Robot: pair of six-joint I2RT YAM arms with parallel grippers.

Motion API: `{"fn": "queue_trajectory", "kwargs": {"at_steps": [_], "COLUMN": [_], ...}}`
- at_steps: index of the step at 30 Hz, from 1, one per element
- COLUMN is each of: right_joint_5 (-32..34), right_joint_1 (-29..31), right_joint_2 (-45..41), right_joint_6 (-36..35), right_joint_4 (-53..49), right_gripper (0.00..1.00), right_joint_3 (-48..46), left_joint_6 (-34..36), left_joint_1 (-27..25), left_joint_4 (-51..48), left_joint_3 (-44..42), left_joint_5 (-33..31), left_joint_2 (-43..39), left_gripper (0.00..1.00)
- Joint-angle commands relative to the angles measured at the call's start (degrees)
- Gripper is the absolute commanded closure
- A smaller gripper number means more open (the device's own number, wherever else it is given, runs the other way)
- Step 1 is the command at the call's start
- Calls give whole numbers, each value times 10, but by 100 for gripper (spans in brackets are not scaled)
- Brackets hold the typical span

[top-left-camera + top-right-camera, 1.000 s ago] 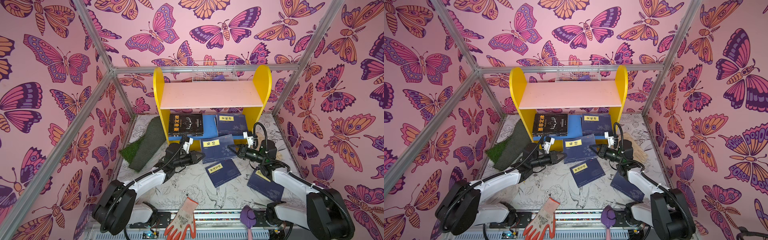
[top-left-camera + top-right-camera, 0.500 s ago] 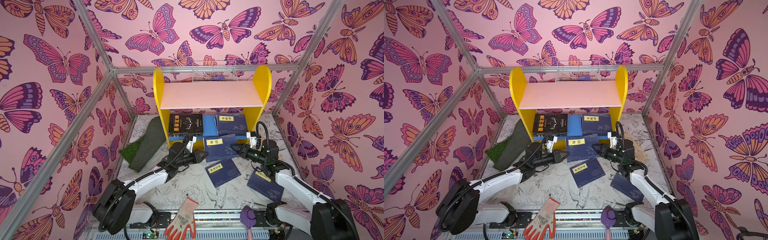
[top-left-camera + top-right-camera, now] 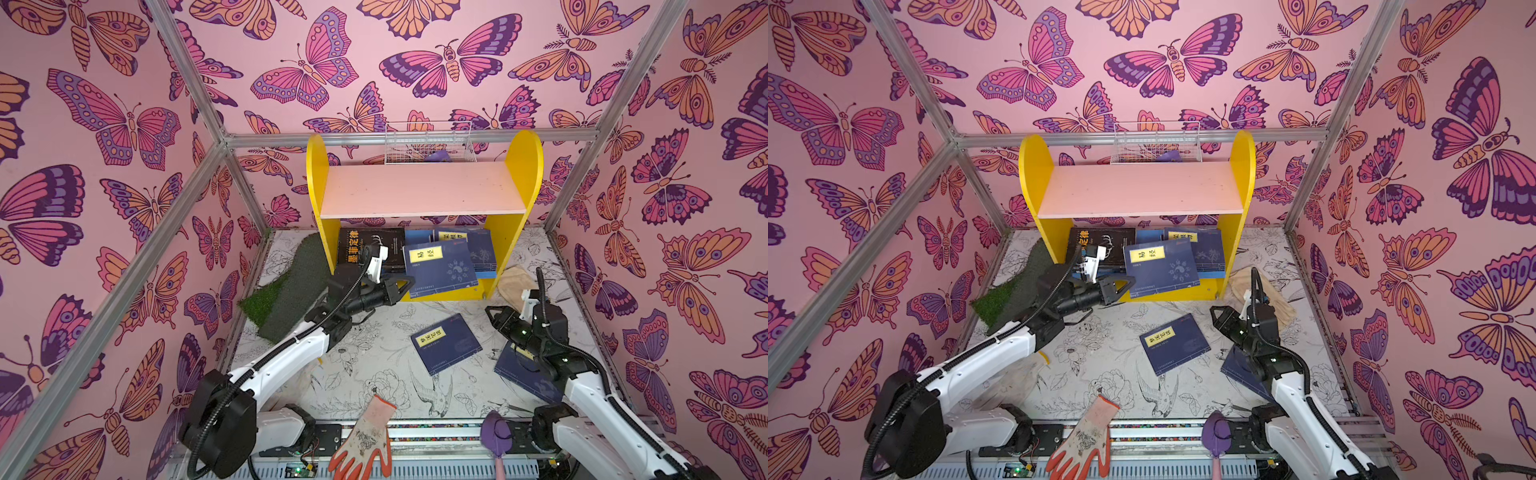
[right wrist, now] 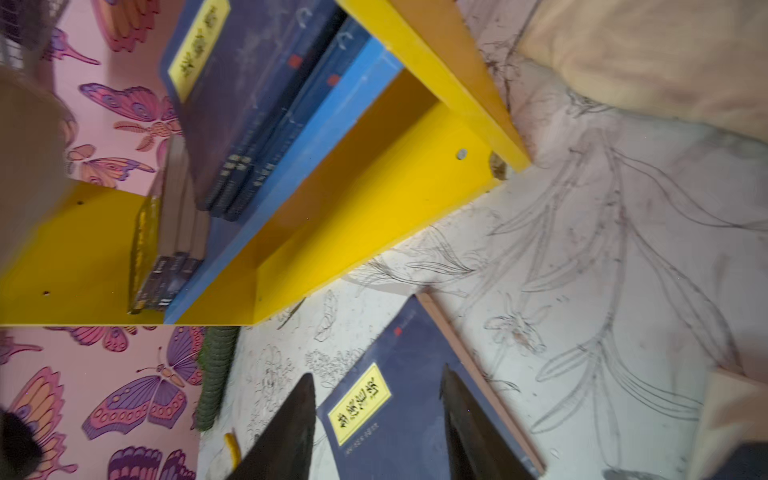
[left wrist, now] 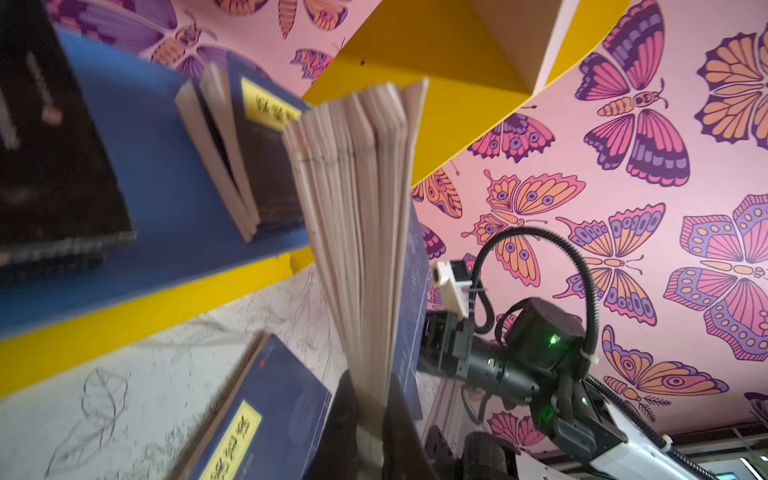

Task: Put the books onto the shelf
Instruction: 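Open the right gripper and draw it back while the left holds the book, then lower the book onto the blue book stack on the shelf with the left gripper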

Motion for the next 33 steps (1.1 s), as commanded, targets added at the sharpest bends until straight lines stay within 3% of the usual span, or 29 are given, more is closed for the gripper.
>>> {"fn": "queue_trajectory", "kwargs": {"at_steps": [1,8,18,33], "right_joint_5": [26,-1,-14,-16], "right_joint_1": [-2,-3,-3,-3], "right_joint_2": [4,28,28,37], "right_joint_6": [-7,-17,-26,-25], "right_joint_4": [-34,-30,-31,-35], "right_gripper": [50,51,51,51], "right_joint_3": [7,22,17,13], "left_joint_6": [49,78,63,51], "left_joint_1": [7,6,2,-3], "left_joint_4": [3,7,85,66], "left_joint_3": [63,178,216,315], "left_joint_5": [19,29,21,75], "left_joint_2": [53,178,277,378], "left_gripper": [100,100,100,100]}}
